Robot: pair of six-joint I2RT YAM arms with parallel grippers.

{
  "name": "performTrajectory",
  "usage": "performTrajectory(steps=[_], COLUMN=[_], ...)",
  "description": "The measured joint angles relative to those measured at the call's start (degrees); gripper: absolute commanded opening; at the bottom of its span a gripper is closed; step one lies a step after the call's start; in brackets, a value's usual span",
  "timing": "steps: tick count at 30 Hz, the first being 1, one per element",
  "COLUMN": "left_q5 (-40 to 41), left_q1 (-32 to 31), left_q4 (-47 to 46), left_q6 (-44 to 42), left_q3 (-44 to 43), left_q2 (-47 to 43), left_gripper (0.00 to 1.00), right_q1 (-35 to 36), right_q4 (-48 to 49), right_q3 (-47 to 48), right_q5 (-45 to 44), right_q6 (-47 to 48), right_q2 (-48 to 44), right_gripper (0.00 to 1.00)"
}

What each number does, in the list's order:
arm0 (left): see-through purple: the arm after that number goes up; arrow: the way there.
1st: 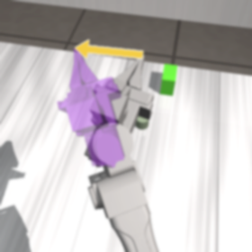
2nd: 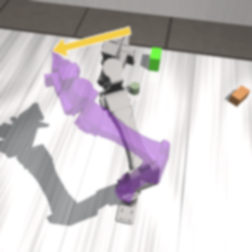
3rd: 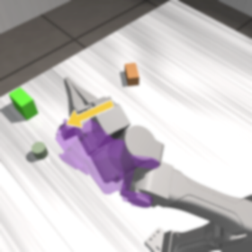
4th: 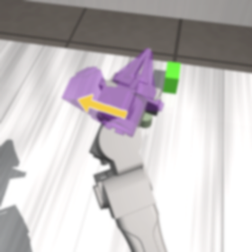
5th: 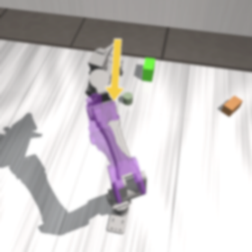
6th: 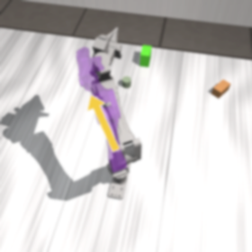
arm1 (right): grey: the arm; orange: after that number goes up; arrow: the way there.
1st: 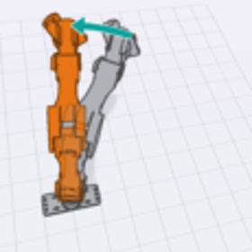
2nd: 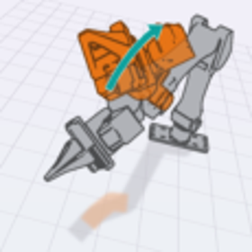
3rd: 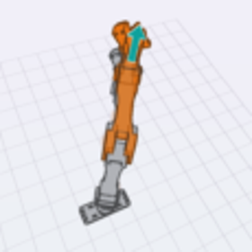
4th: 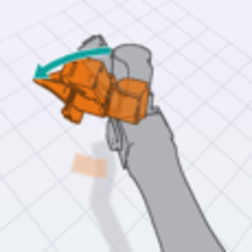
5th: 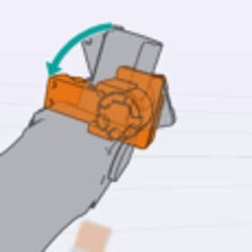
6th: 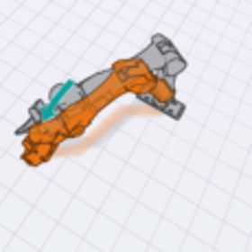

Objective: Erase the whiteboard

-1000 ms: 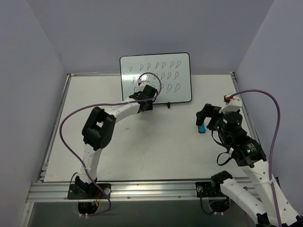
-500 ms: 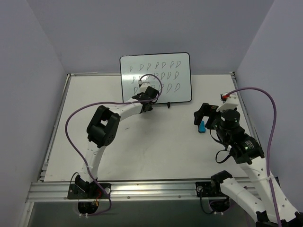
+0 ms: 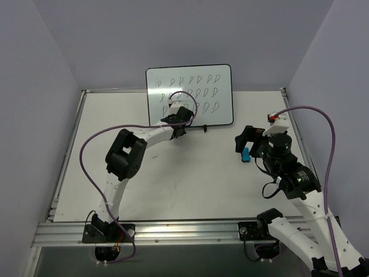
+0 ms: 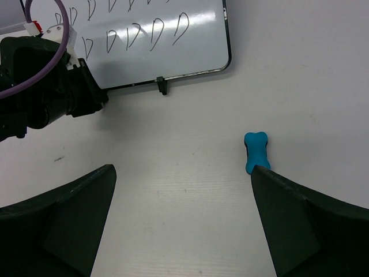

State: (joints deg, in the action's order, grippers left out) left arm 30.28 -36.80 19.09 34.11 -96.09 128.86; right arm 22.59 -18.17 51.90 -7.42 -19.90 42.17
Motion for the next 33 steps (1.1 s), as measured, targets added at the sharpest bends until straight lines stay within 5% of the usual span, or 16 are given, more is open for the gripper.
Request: performTrajectory(steps=[20,33], left_q5=[0.59,0.98], left_q1=[0.26,-1.86], left_q4=[-8.55,-5.14], left_q6=[8.22,9.7], left_q3=[26.82,42.97], left_q2=[-16.74,-30.8], left_gripper=[0.02,0.02], right_q1=[0.0,0.0], right_q4=[0.42,-0.66], right_q3=[-0.87,-0.87], right_q5=[0.02,-0.5], right_q6=[-0.72,-1.38], right_q2=[0.0,4.09], right_gripper=[1.0,1.0])
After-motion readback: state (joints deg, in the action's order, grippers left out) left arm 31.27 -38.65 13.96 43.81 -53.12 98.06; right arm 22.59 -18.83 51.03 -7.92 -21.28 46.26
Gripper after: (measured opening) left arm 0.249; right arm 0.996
